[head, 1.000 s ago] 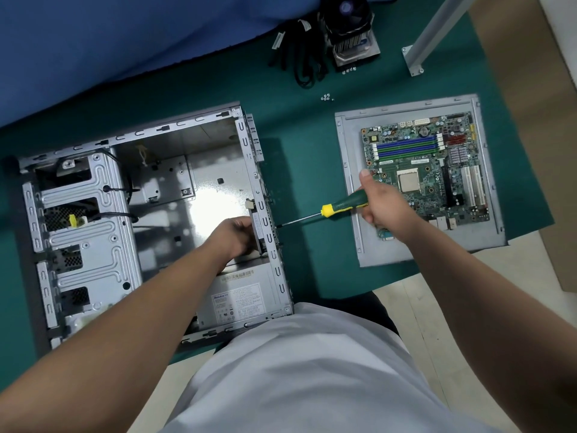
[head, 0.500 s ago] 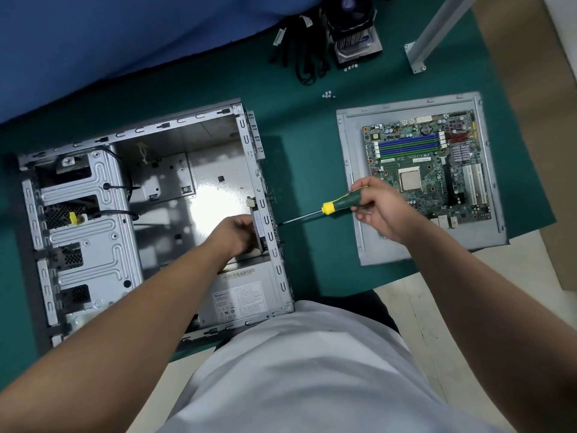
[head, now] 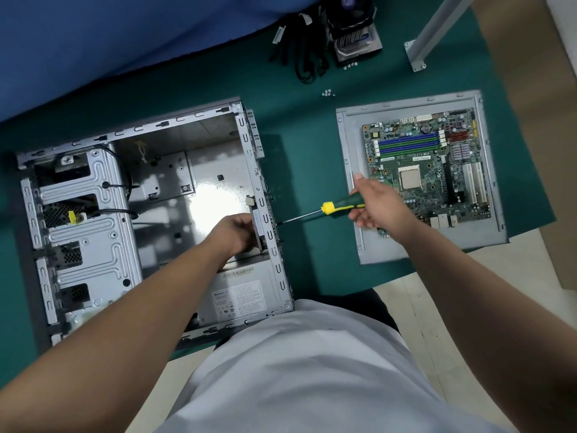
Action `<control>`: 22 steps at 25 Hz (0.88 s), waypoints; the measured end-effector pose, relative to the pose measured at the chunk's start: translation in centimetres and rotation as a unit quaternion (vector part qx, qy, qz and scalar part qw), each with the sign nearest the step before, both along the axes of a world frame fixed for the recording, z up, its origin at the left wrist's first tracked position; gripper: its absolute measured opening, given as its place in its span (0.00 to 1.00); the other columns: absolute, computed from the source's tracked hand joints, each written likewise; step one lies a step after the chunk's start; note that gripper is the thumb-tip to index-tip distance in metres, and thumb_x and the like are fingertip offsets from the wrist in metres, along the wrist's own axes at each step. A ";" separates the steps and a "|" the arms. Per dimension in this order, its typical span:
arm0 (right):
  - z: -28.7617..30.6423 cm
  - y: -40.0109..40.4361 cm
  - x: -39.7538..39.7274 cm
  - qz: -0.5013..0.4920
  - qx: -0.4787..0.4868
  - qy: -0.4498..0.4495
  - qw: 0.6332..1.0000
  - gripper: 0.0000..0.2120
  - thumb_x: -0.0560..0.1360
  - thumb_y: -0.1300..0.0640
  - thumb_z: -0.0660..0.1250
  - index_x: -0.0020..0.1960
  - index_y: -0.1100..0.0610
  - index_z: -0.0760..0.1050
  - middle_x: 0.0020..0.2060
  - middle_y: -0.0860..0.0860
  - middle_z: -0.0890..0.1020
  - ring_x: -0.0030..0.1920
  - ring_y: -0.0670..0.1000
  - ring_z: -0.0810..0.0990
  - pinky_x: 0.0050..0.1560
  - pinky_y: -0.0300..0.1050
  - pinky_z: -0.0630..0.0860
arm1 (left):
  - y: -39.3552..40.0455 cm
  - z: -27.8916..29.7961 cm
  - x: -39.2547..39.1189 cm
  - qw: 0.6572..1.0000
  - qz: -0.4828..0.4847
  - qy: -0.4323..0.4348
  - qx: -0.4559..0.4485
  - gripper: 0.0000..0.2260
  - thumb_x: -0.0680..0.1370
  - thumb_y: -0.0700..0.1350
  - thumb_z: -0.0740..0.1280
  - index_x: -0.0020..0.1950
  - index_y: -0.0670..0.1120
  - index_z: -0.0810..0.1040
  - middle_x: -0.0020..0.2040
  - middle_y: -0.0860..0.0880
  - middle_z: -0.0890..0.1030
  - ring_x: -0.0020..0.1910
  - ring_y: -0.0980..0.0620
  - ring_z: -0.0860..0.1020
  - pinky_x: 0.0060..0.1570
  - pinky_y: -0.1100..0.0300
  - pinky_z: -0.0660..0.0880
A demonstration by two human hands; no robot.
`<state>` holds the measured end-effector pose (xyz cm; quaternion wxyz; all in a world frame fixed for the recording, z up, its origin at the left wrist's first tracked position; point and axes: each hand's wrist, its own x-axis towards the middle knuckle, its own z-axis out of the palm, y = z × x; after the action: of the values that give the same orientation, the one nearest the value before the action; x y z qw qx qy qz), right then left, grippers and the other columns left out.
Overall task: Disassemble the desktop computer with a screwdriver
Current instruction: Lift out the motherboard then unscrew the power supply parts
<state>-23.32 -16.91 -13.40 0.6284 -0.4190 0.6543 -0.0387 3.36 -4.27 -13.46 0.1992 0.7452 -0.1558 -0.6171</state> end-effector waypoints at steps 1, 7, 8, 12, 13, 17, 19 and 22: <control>-0.1 0.1 0.2 -0.011 -0.014 0.002 1.000 0.14 0.83 0.46 0.63 0.52 0.58 0.76 0.40 0.61 0.83 0.30 0.52 0.79 0.29 0.43 0.75 | 0.1 -0.1 0.1 1.000 -0.020 -0.003 -0.003 0.15 0.80 0.23 0.58 0.56 0.37 0.80 0.32 0.51 0.83 0.29 0.57 0.81 0.30 0.70 0.76; -0.3 -0.1 -0.7 -0.126 0.060 -0.129 0.982 0.12 0.77 0.73 0.60 0.46 0.58 0.76 0.49 0.56 0.83 0.45 0.53 0.80 0.44 0.43 0.80 | 0.6 -0.7 0.8 0.995 -0.086 -0.024 -0.039 0.11 0.82 0.30 0.63 0.63 0.34 0.79 0.50 0.42 0.80 0.42 0.52 0.79 0.37 0.70 0.77; -0.4 -0.2 -0.7 -0.127 0.059 -0.129 0.982 0.13 0.77 0.73 0.60 0.46 0.58 0.77 0.49 0.56 0.83 0.45 0.53 0.79 0.44 0.43 0.80 | 0.6 -0.7 0.7 0.996 -0.081 -0.019 -0.041 0.10 0.82 0.30 0.63 0.59 0.37 0.80 0.49 0.43 0.81 0.43 0.51 0.79 0.37 0.70 0.77; -0.6 -0.1 -0.7 -0.144 0.050 -0.121 0.981 0.12 0.76 0.73 0.59 0.45 0.59 0.77 0.48 0.57 0.83 0.45 0.53 0.80 0.47 0.44 0.80 | 0.6 -0.7 0.7 0.996 -0.073 -0.017 -0.039 0.14 0.82 0.31 0.63 0.46 0.50 0.78 0.44 0.48 0.81 0.50 0.46 0.79 0.37 0.70 0.78; -0.6 -0.1 -0.8 -0.149 0.048 -0.120 0.980 0.12 0.77 0.73 0.59 0.45 0.59 0.77 0.48 0.57 0.83 0.45 0.53 0.80 0.47 0.44 0.80 | 0.6 -0.6 0.7 0.996 -0.074 -0.017 -0.036 0.14 0.82 0.31 0.63 0.46 0.50 0.78 0.45 0.47 0.81 0.51 0.45 0.79 0.37 0.69 0.78; -1.0 -0.1 -1.1 -0.161 0.038 -0.121 0.979 0.12 0.77 0.73 0.60 0.45 0.60 0.78 0.48 0.57 0.83 0.46 0.54 0.81 0.46 0.41 0.81 | 0.7 -0.8 0.7 0.996 -0.075 -0.019 -0.034 0.14 0.82 0.32 0.64 0.45 0.51 0.78 0.46 0.47 0.82 0.51 0.46 0.79 0.38 0.68 0.78; -1.2 0.1 -1.1 -0.173 0.021 -0.129 0.976 0.11 0.78 0.73 0.61 0.46 0.60 0.77 0.52 0.59 0.83 0.51 0.55 0.82 0.48 0.41 0.82 | 0.7 -0.8 0.7 0.997 -0.070 -0.015 -0.036 0.14 0.82 0.32 0.64 0.45 0.51 0.78 0.47 0.47 0.82 0.51 0.46 0.79 0.41 0.66 0.79; -1.5 0.8 -0.6 -0.145 -0.011 -0.121 0.982 0.10 0.76 0.73 0.66 0.48 0.59 0.77 0.58 0.64 0.81 0.53 0.55 0.83 0.57 0.47 0.82 | 0.7 -0.8 0.7 0.997 -0.070 -0.019 -0.036 0.14 0.82 0.32 0.64 0.45 0.51 0.78 0.49 0.46 0.82 0.51 0.46 0.79 0.51 0.57 0.79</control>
<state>-23.87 -16.09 -14.89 0.6859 -0.3185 0.6269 -0.1873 4.08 -3.60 -14.26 0.1791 0.7363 -0.2329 -0.6095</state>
